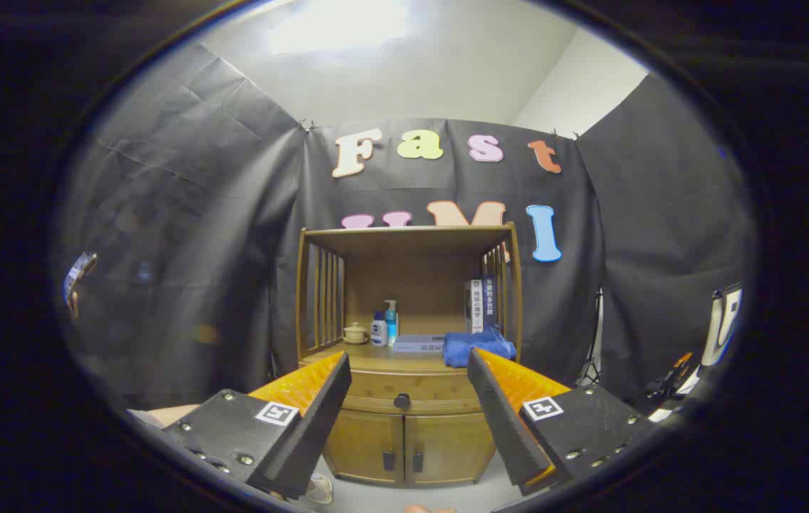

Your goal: Pull open the drawer, take out the items inside it, and place them on the countertop above the cabinet.

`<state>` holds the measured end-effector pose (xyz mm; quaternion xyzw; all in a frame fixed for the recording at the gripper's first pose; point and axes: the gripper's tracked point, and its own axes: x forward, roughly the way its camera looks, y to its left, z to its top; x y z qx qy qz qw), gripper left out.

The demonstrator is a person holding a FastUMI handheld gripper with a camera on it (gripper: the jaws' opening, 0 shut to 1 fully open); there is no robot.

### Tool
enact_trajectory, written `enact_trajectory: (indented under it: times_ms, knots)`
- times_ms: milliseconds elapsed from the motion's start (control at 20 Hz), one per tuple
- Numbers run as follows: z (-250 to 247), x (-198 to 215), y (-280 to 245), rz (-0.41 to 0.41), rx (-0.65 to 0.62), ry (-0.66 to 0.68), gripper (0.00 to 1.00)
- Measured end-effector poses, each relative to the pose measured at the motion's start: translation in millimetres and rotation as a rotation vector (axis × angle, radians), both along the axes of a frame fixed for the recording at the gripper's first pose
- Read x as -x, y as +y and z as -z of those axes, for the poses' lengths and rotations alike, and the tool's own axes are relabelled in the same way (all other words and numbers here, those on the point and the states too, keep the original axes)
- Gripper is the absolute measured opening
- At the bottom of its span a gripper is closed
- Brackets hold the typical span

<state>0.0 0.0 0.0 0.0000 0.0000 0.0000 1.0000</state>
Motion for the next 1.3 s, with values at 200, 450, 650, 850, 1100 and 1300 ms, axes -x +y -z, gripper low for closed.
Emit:
enact_trajectory:
  times_ms: [200,450,650,850,1100,1300]
  knots:
    - [10.8,3.7,1.9,-0.01,0.011,0.019,0.99]
    - [14.4,4.5,4.2,-0.021,-0.001,0.031,0.99]
    - [16.9,4.6,3.1,-0.025,0.0,0.033,0.99]
    - [22.5,4.3,3.2,-0.026,0.004,0.04,0.99]
    - [55.5,-19.8,2.6,-0.021,-0.003,0.088,0.99]
    - [97.3,-70.1,-1.5,-0.022,0.024,0.142,0.99]
